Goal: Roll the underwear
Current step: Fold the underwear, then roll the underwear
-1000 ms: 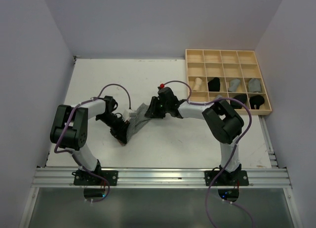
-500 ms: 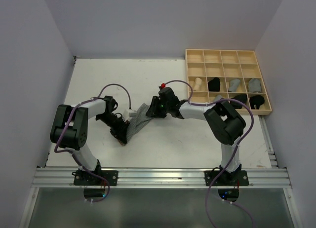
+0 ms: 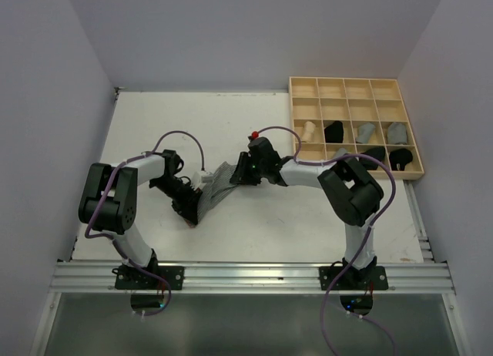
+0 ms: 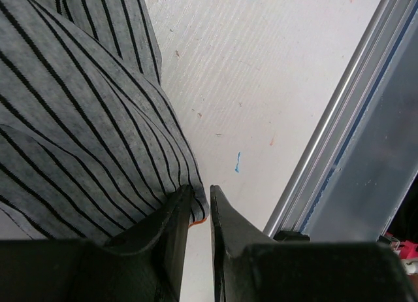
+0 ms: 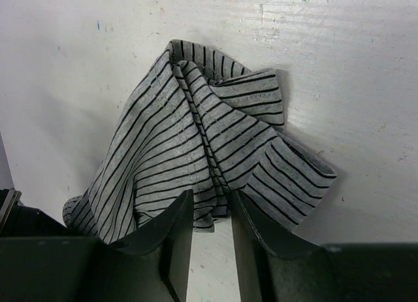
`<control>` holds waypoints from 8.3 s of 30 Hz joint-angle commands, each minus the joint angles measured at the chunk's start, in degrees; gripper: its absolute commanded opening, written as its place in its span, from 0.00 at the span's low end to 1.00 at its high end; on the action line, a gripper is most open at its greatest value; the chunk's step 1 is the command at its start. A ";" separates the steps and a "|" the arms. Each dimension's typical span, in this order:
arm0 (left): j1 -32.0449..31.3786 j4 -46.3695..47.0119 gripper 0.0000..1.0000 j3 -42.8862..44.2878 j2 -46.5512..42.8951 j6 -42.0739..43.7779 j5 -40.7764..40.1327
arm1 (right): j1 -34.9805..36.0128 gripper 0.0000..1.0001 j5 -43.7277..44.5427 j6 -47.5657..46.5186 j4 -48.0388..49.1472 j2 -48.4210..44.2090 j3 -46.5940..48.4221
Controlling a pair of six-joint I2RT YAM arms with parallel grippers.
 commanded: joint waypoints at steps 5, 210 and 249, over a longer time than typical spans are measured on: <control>1.37 4.80 0.25 -1.54 2.91 4.36 -11.64 | -0.06 0.24 -2.70 0.37 2.43 -0.44 0.69; 37.76 26.86 1.00 4.35 -23.28 -14.45 22.37 | -2.70 0.98 -24.50 8.28 16.40 27.59 27.23; 4.99 10.15 0.46 -21.75 -47.27 42.51 9.45 | 10.22 0.31 -12.72 14.08 24.75 4.12 -7.48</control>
